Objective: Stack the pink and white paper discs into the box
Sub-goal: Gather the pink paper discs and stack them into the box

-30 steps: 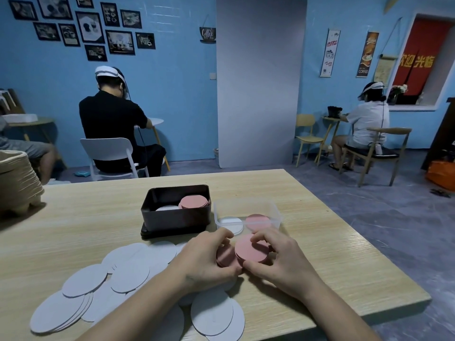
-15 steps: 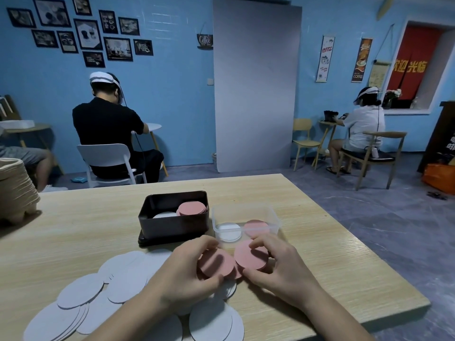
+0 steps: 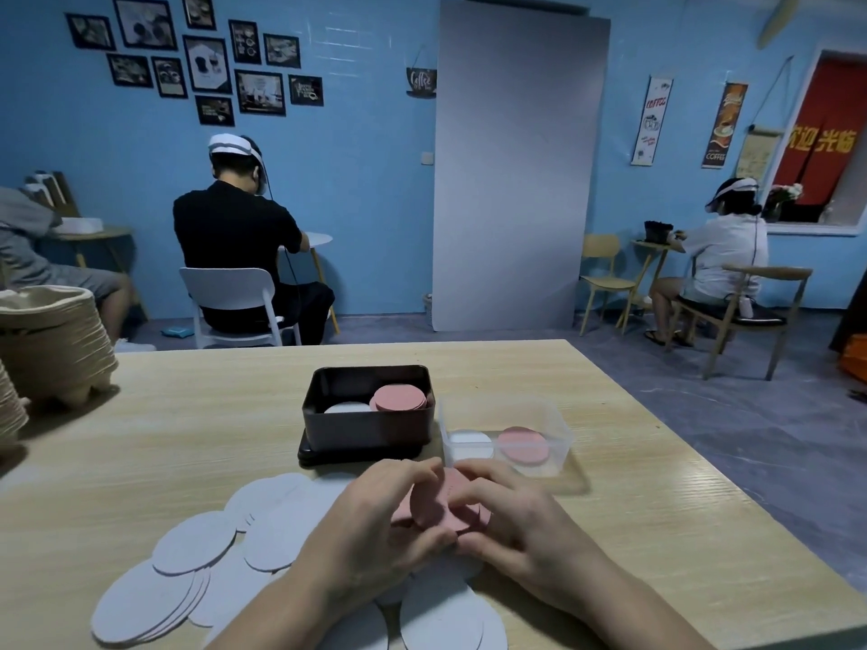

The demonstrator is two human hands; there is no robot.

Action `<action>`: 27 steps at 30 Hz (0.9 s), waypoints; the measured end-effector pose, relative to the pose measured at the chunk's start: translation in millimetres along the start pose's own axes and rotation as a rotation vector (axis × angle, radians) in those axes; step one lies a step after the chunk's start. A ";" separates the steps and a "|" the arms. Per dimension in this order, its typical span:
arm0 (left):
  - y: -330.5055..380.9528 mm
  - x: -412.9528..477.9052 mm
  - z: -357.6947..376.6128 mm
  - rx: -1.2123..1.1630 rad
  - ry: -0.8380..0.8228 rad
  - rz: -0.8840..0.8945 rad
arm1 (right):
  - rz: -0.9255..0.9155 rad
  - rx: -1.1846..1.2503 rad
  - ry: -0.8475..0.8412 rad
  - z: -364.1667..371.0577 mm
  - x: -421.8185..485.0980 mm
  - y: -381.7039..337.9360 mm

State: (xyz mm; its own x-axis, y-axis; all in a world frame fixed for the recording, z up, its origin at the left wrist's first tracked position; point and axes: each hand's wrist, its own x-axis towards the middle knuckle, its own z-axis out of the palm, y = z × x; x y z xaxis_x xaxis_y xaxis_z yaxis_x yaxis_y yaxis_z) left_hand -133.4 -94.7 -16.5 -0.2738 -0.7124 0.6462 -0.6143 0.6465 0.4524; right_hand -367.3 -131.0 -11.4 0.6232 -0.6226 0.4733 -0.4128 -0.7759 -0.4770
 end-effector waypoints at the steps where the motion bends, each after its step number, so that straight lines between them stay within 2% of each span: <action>1: 0.6 0.3 -0.5 0.002 0.012 0.008 | -0.006 -0.002 0.009 2.3 1.9 -0.7; 5: 0.6 -0.3 -4.0 -0.036 0.037 0.021 | -0.009 0.019 0.064 8.3 5.9 0.0; 11: -6.1 -6.1 -10.0 -0.125 0.105 -0.067 | 0.047 0.214 0.170 3.3 9.6 -5.1; 19: -7.8 -6.0 -9.5 -0.186 0.150 -0.077 | 0.081 0.266 0.160 0.5 18.9 -7.0; 27: -7.4 -1.7 -16.6 -0.102 0.081 -0.007 | -0.031 0.159 0.075 -7.0 26.4 -1.3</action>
State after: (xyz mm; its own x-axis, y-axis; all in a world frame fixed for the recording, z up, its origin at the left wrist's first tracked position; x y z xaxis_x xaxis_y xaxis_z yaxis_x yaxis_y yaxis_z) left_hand -116.1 -93.7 -10.7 -0.2064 -0.6950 0.6887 -0.5365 0.6690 0.5143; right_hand -355.0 -147.1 6.9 0.5803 -0.6092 0.5405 -0.2802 -0.7725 -0.5698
